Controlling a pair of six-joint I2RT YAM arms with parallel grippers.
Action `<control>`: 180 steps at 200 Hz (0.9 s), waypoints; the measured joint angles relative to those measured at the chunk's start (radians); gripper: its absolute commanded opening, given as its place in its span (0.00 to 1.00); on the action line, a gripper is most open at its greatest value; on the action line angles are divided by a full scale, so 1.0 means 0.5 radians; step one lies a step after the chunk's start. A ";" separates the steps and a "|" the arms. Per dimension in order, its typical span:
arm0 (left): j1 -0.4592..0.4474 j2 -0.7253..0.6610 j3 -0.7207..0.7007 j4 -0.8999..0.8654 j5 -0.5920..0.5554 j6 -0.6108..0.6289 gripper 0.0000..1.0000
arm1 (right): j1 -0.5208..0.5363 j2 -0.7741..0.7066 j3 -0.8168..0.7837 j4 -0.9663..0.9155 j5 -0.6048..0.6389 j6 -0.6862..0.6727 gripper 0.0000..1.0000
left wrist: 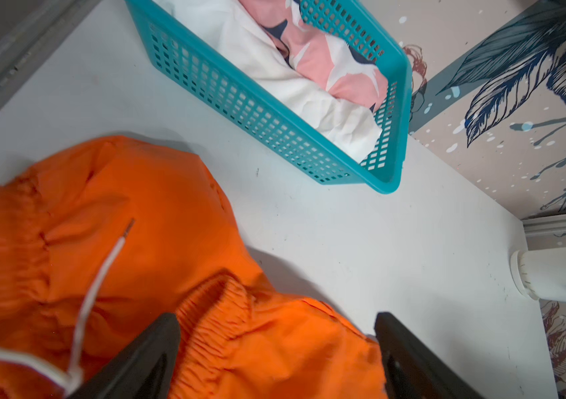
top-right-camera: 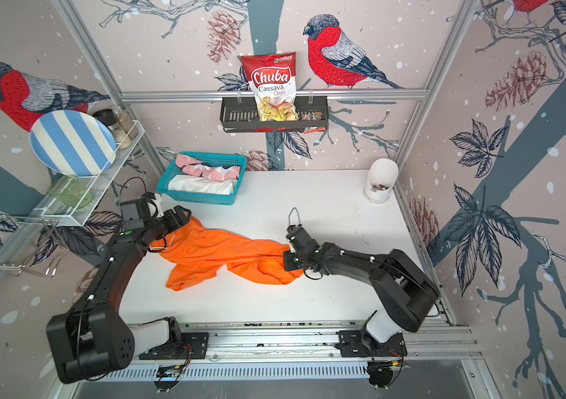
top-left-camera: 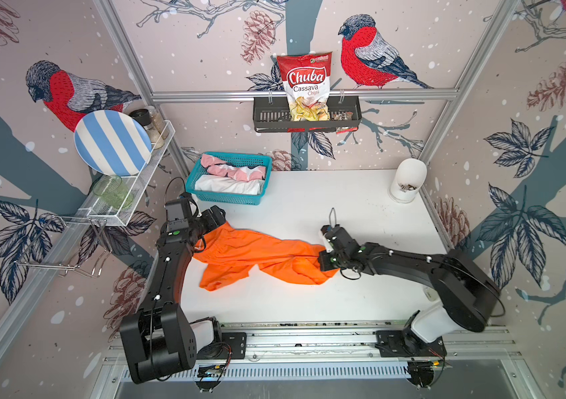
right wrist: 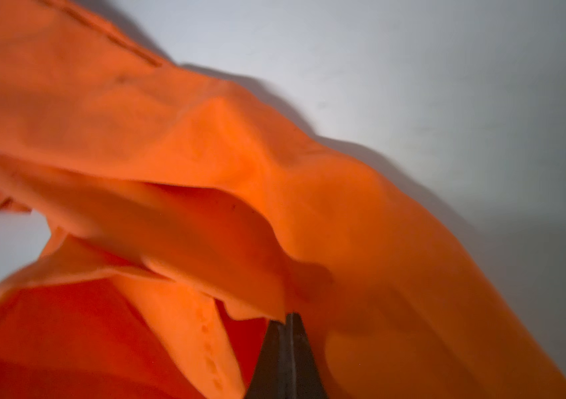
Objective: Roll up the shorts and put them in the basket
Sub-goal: Flatten out the shorts at the center of the board.
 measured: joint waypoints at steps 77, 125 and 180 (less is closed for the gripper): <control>-0.352 0.109 -0.246 0.034 -0.034 -0.215 0.84 | -0.585 -0.524 0.172 -0.387 0.390 -0.069 0.41; -0.381 0.034 -0.558 0.136 -0.191 -0.413 0.84 | 0.026 0.016 0.739 -0.357 0.257 -0.330 0.55; -0.383 0.131 -0.676 0.329 -0.165 -0.512 0.55 | 0.278 0.887 1.472 -0.335 -0.139 -0.627 0.63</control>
